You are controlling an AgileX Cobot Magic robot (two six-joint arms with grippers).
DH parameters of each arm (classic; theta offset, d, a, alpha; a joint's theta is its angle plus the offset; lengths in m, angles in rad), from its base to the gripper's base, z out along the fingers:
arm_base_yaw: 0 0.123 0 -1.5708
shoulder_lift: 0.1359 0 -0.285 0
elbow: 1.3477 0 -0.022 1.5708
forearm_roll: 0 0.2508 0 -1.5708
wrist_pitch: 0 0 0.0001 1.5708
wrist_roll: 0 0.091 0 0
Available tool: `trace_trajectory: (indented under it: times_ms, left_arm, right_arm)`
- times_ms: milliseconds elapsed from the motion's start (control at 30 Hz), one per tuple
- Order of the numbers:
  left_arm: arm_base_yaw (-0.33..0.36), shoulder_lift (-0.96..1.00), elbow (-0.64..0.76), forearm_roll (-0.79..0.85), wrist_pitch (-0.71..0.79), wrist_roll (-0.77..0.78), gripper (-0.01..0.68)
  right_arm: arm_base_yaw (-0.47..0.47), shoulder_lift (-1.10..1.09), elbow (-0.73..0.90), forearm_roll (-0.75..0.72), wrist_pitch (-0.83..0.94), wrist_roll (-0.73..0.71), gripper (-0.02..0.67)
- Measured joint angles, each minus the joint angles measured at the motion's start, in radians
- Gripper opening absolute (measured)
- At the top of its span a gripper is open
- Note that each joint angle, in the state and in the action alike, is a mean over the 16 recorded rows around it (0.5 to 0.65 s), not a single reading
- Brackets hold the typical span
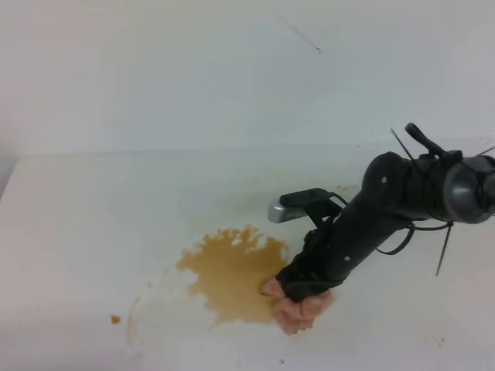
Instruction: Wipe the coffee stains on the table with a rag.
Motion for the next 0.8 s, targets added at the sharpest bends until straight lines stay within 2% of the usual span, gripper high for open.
trace_trajectory:
  times_ms: [467, 800]
  left_arm:
    - [0.0, 0.003, 0.002, 0.0, -0.003, 0.0, -0.002]
    - [0.0, 0.003, -0.007, 0.0, 0.001, 0.0, -0.003]
  right_arm:
    - [0.123, 0.14, -0.24, 0.024, 0.067, 0.019, 0.037]
    - [0.156, 0.169, -0.339, 0.013, 0.093, 0.041, 0.036]
